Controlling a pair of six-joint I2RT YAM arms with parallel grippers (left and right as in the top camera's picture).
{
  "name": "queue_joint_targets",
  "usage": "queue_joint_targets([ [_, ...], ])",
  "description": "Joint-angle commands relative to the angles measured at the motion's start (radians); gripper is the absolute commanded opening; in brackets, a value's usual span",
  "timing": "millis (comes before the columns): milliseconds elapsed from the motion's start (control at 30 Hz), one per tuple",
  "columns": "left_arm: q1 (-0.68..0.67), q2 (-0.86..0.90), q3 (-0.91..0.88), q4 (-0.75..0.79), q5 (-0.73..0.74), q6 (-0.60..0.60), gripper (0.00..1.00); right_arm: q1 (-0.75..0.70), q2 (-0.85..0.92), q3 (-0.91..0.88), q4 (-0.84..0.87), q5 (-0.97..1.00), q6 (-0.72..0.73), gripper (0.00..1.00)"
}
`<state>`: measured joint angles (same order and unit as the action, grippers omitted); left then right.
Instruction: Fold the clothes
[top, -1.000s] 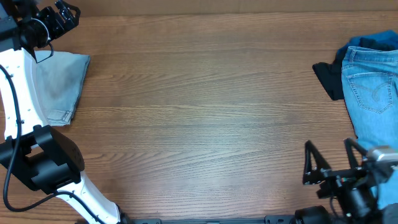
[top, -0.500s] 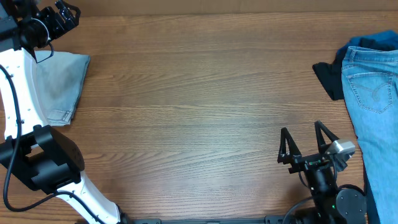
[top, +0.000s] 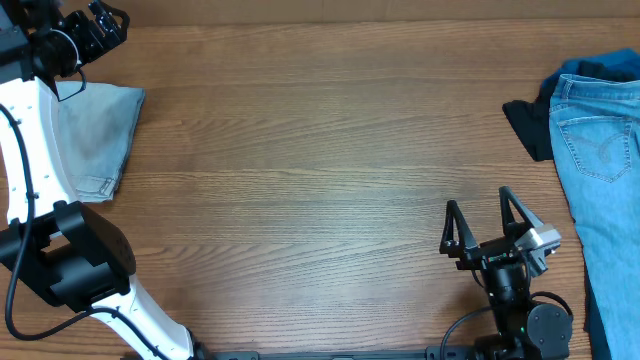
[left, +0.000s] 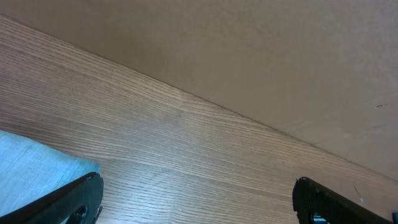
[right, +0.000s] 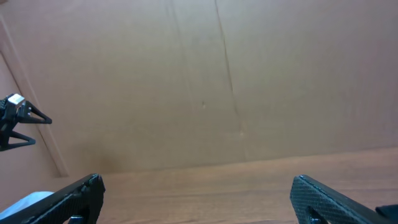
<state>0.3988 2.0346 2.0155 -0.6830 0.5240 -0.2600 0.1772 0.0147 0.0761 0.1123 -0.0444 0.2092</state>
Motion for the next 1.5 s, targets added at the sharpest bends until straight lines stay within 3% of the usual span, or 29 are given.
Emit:
queue_joint_targets([
  [0,0.000,0.007,0.000,0.003,0.011,-0.010,1.00,-0.011,-0.011,-0.008,0.008,0.023,0.003,1.00],
  [300,0.000,0.007,0.000,0.003,0.011,-0.010,1.00,-0.027,-0.012,-0.068,0.008,0.029,0.003,1.00],
  [633,0.000,0.007,0.000,0.003,0.011,-0.009,1.00,-0.027,-0.012,-0.068,-0.197,0.029,-0.001,1.00],
  [1467,0.000,0.007,0.000,0.003,0.011,-0.010,1.00,-0.027,-0.011,-0.068,-0.196,0.028,-0.001,1.00],
])
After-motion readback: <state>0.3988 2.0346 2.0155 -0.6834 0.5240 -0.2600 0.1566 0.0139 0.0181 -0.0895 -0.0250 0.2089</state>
